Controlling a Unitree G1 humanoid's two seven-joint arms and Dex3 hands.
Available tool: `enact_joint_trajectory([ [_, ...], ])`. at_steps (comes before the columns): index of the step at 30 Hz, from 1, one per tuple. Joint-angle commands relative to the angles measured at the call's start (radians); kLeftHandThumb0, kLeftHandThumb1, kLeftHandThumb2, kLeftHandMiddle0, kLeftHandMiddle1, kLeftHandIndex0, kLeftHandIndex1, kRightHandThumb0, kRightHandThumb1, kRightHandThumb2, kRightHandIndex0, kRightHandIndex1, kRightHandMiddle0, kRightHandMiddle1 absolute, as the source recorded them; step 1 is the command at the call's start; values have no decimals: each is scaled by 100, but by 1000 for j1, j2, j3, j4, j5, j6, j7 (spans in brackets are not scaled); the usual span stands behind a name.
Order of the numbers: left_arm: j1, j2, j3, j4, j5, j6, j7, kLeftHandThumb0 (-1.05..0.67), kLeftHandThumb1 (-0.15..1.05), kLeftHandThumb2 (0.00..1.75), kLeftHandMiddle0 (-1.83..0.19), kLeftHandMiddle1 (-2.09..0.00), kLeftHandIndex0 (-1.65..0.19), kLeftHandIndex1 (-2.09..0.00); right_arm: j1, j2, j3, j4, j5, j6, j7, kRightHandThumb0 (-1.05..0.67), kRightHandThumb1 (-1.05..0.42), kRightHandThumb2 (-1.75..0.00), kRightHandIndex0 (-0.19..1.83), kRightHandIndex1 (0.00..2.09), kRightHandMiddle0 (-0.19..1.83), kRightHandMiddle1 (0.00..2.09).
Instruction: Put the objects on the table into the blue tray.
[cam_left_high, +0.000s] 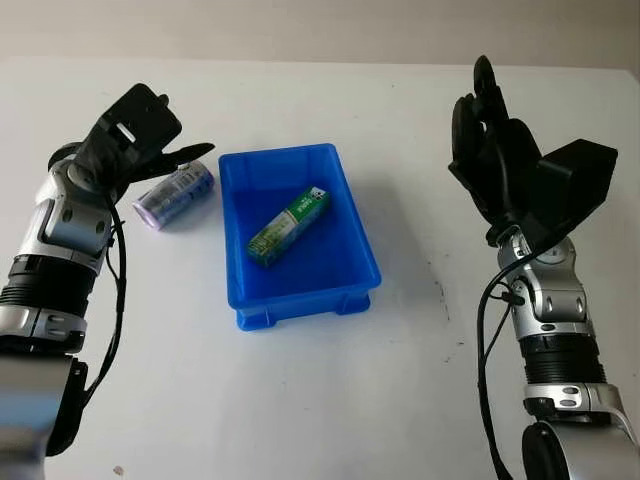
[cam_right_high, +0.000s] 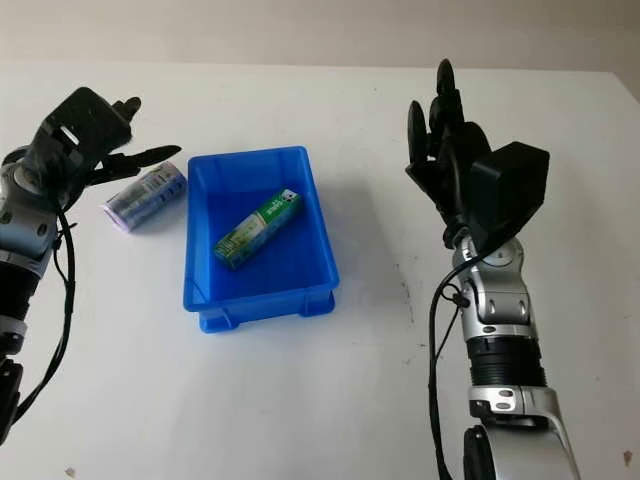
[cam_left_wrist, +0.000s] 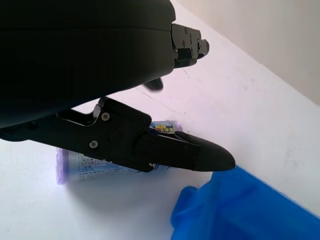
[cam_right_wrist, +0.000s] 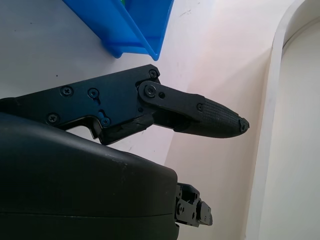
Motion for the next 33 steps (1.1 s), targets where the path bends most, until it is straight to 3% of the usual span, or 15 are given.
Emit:
enact_joint_trajectory([
  [1, -23, 25, -21, 13, 23, -15, -8, -79, 105, 22, 16, -201, -14, -13, 6, 4, -13, -4, 5, -1, 0, -67, -105, -66, -19, 0, -19, 0],
  [2, -24, 26, -37, 11, 45, 4, -7, -80, 105, 22, 18, -193, -14, -13, 7, 3, -15, -4, 5, -1, 1, -68, -105, -66, -19, 0, -19, 0],
  [3, -24, 26, -47, 9, 61, 18, -7, -84, 105, 23, 19, -165, -9, -11, 7, 2, -17, -4, 5, -1, 2, -68, -105, -67, -19, 0, -19, 0],
  [5, -24, 23, -62, 5, 90, 48, -2, -87, 105, 23, 19, -151, -4, -8, 5, 5, -20, -10, 6, 3, -2, -68, -105, -67, -19, 0, -19, 0],
  [9, -9, 18, -85, -12, 140, 75, 21, -90, 105, 26, 19, -202, 1, -6, 1, 15, -28, -14, 14, 4, -5, -68, -105, -68, -19, 0, -19, 0],
  [19, 36, 32, -112, -54, 221, 77, 45, -85, 105, 31, 17, -209, -2, -7, 5, 14, -30, -12, 15, -12, 6, -66, -105, -69, -19, 0, -19, 0],
  [20, 36, 34, -120, -52, 236, 80, 49, -85, 105, 31, 18, -187, 0, -7, 4, 15, -31, -12, 15, -11, 7, -66, -105, -69, -19, 0, -19, 0],
  [21, 35, 35, -125, -52, 248, 82, 51, -86, 105, 30, 19, -135, 3, -8, 4, 15, -32, -12, 16, -10, 7, -67, -105, -69, -19, 0, -19, 0],
  [23, 30, 45, -149, -42, 281, 69, 48, -83, 105, 30, 12, -58, 4, -9, 4, 16, -32, -13, 15, -9, 6, -67, -105, -69, -19, 0, -19, 0],
  [25, 27, 49, -162, -33, 299, 63, 45, -82, 105, 29, 4, -19, 4, -8, 4, 18, -34, -13, 18, -10, 5, -67, -105, -69, -19, 0, -19, 0],
  [28, 25, 50, -180, -34, 326, 68, 34, -82, 105, 27, 2, -9, 7, -6, 4, 18, -36, -19, 22, -8, 6, -67, -105, -68, -19, 0, -19, 0],
  [33, 31, 64, -192, -32, 335, 46, 10, -81, 105, 22, -8, -11, 3, -8, 9, 17, -38, -27, 27, -12, 9, -66, -105, -68, -19, 0, -19, 0],
])
